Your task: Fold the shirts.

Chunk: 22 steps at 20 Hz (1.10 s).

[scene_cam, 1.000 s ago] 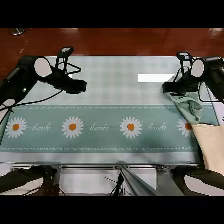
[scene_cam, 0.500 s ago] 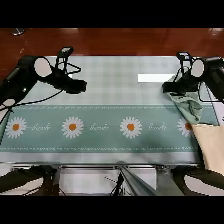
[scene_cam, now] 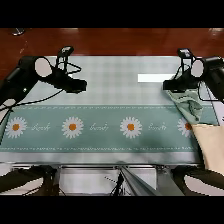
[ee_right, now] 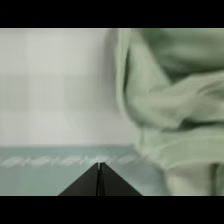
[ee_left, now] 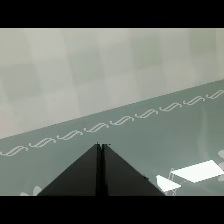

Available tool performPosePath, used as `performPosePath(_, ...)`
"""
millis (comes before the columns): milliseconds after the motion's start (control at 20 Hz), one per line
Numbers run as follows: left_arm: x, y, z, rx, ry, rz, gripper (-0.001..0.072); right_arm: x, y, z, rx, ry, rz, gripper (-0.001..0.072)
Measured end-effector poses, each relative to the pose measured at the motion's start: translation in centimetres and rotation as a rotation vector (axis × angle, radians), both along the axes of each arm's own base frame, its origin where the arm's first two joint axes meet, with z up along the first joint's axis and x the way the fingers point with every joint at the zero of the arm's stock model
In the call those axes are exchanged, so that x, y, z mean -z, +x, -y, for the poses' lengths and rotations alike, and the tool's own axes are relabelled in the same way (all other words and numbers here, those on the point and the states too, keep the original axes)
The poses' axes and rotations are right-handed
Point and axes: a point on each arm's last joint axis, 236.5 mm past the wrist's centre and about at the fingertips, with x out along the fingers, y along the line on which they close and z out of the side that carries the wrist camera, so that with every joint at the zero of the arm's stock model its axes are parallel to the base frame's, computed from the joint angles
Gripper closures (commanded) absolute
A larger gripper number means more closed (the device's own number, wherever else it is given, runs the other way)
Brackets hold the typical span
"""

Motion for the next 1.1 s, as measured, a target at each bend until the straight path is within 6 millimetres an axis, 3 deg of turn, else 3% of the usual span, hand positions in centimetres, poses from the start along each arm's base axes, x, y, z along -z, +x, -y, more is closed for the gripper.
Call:
performPosePath(50,-0.1,0.6,0.1,-0.005,-0.007,0.023,0.0205,-0.5,1.2,0.9,-0.001,-0.036,0.052,0.0086)
performPosePath(100,-0.1,1.1,0.2,-0.01,-0.012,0.04,0.0,-1.0,2.3,1.9,0.01,-0.066,0.103,0.0085)
performPosePath(250,0.0,2.7,0.1,-0.019,-0.006,0.095,0.0001,-2.1,5.4,6.4,0.096,-0.134,0.237,0.0086)
performPosePath(350,0.2,3.4,-0.4,-0.017,0.024,0.122,0.0001,-1.5,6.2,10.0,0.192,-0.142,0.264,0.0086)
performPosePath(550,0.5,4.1,-1.6,-0.006,0.087,0.151,0.0001,3.0,5.4,15.8,0.371,-0.08,0.197,0.0087)
performPosePath(700,0.7,4.2,-2.0,-0.002,0.109,0.153,0.0002,7.3,3.7,17.3,0.435,-0.008,0.082,0.0099)
performPosePath(750,0.9,4.1,-2.1,0.0,0.116,0.144,0.0002,8.5,3.2,17.3,0.439,0.017,0.043,0.0206)
performPosePath(800,1.0,3.9,-2.3,0.002,0.123,0.137,0.0002,9.6,2.7,17.0,0.433,0.043,0.008,0.0487)
performPosePath(850,1.2,3.7,-2.4,0.003,0.129,0.125,0.0002,10.2,2.4,16.4,0.428,0.074,-0.018,0.0689)
performPosePath(1000,2.3,1.7,-4.3,0.003,0.172,0.025,0.0002,9.8,2.5,14.5,0.389,0.168,-0.048,0.0684)
performPosePath(1100,3.2,-0.4,-6.6,-0.008,0.201,-0.057,0.0002,6.1,4.4,13.6,0.348,0.216,0.035,0.0684)
